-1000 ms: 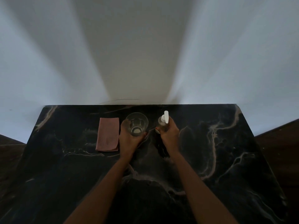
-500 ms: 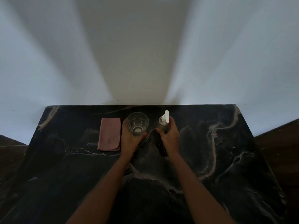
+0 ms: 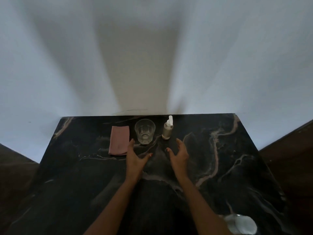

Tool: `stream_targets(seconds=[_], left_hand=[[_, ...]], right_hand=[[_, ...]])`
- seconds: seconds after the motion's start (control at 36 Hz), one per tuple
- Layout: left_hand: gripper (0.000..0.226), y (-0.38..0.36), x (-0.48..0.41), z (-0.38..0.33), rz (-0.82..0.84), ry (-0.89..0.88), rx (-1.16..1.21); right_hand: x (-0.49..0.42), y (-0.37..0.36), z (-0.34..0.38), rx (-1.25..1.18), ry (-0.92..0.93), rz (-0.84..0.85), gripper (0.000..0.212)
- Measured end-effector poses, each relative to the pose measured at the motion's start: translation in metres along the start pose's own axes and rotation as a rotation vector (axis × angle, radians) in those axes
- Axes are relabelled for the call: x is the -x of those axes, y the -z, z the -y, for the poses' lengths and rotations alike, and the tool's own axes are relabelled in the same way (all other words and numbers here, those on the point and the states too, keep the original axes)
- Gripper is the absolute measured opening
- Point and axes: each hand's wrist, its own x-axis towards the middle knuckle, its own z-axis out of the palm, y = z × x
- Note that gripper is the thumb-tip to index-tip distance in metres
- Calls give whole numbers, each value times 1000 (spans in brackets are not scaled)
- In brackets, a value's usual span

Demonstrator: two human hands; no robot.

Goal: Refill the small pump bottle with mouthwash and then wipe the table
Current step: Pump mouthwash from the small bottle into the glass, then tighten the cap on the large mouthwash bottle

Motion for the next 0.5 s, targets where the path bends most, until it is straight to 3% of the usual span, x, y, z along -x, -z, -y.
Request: stream_targets(seconds=[0.5], left_hand=[[71, 5, 117, 6, 193, -24, 74]], right_hand=[[125, 65, -16, 25, 7, 85, 45]])
